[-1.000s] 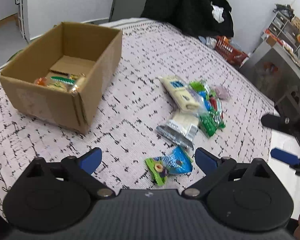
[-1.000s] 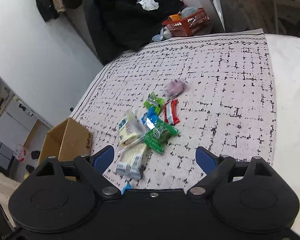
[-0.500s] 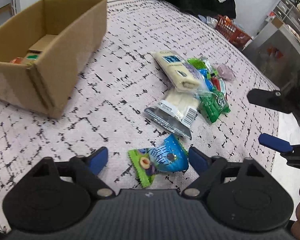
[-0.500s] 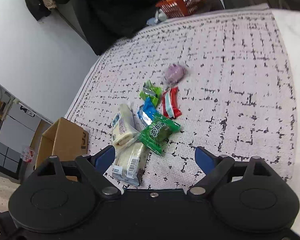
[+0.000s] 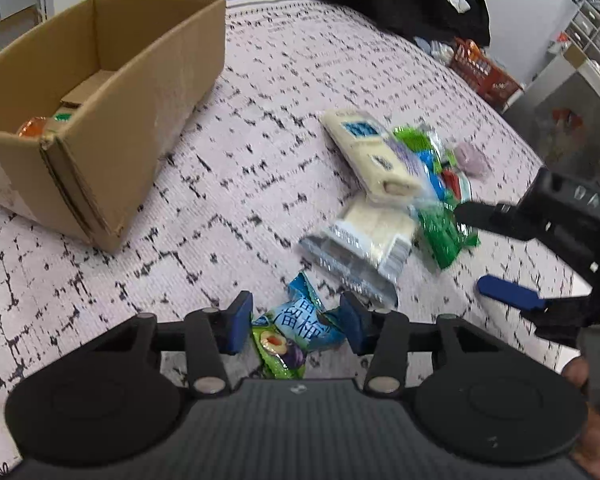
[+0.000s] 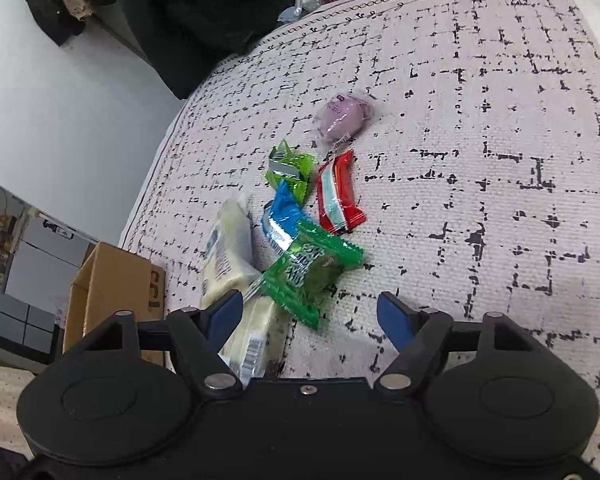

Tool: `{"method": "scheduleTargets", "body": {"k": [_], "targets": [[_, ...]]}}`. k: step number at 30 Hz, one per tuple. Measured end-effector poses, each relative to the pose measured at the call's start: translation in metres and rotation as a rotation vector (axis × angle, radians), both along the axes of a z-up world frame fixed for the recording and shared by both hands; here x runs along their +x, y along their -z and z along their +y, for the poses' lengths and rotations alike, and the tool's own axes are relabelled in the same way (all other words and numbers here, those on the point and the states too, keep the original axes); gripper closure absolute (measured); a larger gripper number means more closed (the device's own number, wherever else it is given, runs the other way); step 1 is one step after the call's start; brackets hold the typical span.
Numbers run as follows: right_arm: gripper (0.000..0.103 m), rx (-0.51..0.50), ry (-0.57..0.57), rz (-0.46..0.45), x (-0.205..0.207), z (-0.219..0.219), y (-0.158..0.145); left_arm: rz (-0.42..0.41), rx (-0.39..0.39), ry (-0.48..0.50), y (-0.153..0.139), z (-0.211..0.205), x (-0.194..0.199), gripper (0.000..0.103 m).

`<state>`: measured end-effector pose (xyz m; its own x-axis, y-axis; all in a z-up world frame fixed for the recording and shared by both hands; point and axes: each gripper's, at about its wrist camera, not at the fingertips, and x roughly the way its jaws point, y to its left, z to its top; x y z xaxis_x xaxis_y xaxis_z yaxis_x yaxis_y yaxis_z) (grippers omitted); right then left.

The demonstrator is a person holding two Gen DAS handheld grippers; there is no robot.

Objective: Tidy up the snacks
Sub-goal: 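Grasp the blue and green candy packets with the left tool while the right tool grasps the green-wrapped plum candy, then carry both candies over the cardboard box and open both tools to drop them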

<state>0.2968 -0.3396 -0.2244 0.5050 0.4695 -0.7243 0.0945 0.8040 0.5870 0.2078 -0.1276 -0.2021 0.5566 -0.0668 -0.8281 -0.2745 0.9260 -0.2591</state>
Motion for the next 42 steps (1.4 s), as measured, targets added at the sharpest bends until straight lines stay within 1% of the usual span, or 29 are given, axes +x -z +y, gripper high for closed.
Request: {"method": "scheduleTargets", "body": {"k": [3,5,7,9,13,15,17,22,23,25,28,33,38,42], "targets": [[0.035,0.013,0.012,-0.007,0.005,-0.001,0.004,-0.017,-0.002,-0.025,-0.003,0.005,0.003,0.058],[0.036,0.017,0.020,-0.015,0.007,-0.001,0.005,-0.029,0.012,-0.027,-0.005,0.006,0.005,0.058],[0.038,0.019,0.028,-0.021,0.011,-0.001,0.007,-0.030,0.009,-0.029,-0.006,0.008,0.006,0.058],[0.039,0.003,0.027,-0.028,0.015,0.002,0.008,-0.025,0.000,-0.037,-0.004,0.010,0.007,0.058],[0.042,-0.051,0.015,-0.046,0.019,0.010,0.009,-0.033,0.014,-0.059,-0.006,0.015,0.006,0.058],[0.047,-0.070,0.019,-0.046,0.019,0.010,0.011,-0.042,0.019,-0.069,-0.009,0.019,0.005,0.058],[0.055,-0.087,0.023,-0.040,0.019,0.009,0.012,-0.044,0.021,-0.085,-0.010,0.024,0.004,0.058],[0.060,-0.143,0.039,-0.043,0.014,0.009,0.005,-0.056,0.011,-0.098,-0.016,0.028,-0.001,0.058],[0.063,-0.150,0.051,-0.041,0.011,0.007,0.003,-0.063,0.012,-0.097,-0.018,0.028,-0.002,0.058],[0.076,-0.141,0.070,-0.036,0.007,0.002,0.000,-0.080,0.014,-0.098,-0.023,0.028,-0.006,0.058],[0.076,-0.164,0.089,-0.041,0.000,0.000,-0.009,-0.101,0.013,-0.104,-0.031,0.031,-0.011,0.058],[0.077,-0.184,0.087,-0.077,-0.012,0.003,-0.030,-0.147,0.010,-0.106,-0.048,0.036,-0.021,0.058],[0.077,-0.177,0.091,-0.102,-0.026,0.009,-0.049,-0.197,0.006,-0.106,-0.065,0.042,-0.030,0.058],[0.077,-0.173,0.072,-0.125,-0.037,0.020,-0.065,-0.250,0.008,-0.112,-0.081,0.049,-0.039,0.058]]}}
